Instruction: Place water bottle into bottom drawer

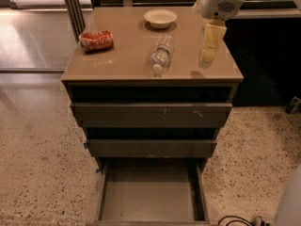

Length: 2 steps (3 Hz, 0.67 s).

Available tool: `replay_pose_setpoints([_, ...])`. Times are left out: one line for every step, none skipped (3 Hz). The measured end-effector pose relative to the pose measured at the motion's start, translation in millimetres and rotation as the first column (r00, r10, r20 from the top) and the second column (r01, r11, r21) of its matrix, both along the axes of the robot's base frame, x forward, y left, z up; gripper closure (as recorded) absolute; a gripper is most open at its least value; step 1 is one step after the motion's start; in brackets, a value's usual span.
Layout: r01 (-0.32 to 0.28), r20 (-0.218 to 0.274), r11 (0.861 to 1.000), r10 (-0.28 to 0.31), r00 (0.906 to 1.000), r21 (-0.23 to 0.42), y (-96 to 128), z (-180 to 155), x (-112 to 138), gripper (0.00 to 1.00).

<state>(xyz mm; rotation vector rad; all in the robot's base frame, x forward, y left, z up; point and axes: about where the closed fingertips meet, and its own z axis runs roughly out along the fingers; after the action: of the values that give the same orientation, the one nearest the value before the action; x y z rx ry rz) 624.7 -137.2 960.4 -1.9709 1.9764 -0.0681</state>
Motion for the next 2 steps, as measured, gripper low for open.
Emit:
replay_pose_setpoints([0.000, 0.000, 1.000, 0.000, 1.0000, 0.000, 0, 0, 0, 0.00])
replay_pose_setpoints([-0.045, 0.038, 0.999, 0.046, 0.9982, -0.016, 2, 4, 28, 0.00])
